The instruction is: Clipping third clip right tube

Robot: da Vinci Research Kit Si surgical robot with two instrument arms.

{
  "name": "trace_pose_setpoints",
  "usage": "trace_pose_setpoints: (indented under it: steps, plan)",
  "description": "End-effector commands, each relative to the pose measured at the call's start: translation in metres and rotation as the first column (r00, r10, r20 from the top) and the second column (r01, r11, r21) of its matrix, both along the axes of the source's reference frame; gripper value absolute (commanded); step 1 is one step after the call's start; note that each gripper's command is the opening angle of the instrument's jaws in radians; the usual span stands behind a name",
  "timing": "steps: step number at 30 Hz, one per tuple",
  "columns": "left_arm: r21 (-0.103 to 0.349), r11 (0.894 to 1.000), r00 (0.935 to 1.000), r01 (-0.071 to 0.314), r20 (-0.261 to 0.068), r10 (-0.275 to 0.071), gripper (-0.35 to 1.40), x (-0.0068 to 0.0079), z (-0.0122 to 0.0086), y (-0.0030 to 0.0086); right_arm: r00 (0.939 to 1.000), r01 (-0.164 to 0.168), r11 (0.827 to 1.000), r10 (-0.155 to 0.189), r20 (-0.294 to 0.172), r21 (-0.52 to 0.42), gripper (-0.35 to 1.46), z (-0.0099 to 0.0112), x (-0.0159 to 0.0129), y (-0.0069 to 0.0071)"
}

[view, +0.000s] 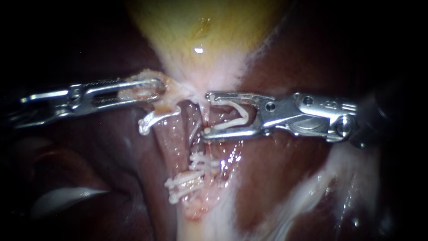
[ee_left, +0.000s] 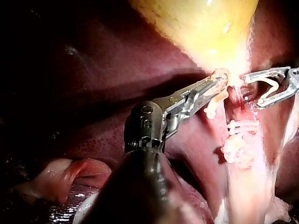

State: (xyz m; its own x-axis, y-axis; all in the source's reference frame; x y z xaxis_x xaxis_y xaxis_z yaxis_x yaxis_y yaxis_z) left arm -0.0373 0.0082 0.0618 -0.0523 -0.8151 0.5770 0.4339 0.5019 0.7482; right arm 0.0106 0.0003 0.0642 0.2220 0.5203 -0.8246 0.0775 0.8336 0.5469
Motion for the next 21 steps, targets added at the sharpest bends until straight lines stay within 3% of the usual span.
trace_pose_setpoints:
  steps: [1, 15, 21]
  plan:
    - [0.0, 1.0, 1.0, 0.0, 0.0, 0.0, -0.35, 0.0, 0.0, 0.0, 1.0, 0.0, 1.0, 0.0, 0.001, -0.001, 0.5, 0.0002, 0.0, 0.0001]
    - [0.0, 1.0, 1.0, 0.0, 0.0, 0.0, -0.35, -0.0001, 0.0, 0.0, 0.9999, 0.004, 0.998, -0.004, -0.011, -0.058, 0.5, 0.0003, -0.0001, 0.0005]
    - [-0.001, 1.0, 1.0, 0.0, 0.0, 0.0, -0.35, -0.0002, 0.0, 0.0, 0.9996, -0.013, 0.995, 0.01, -0.025, -0.103, 0.5, 0.0004, -0.0001, 0.0014]
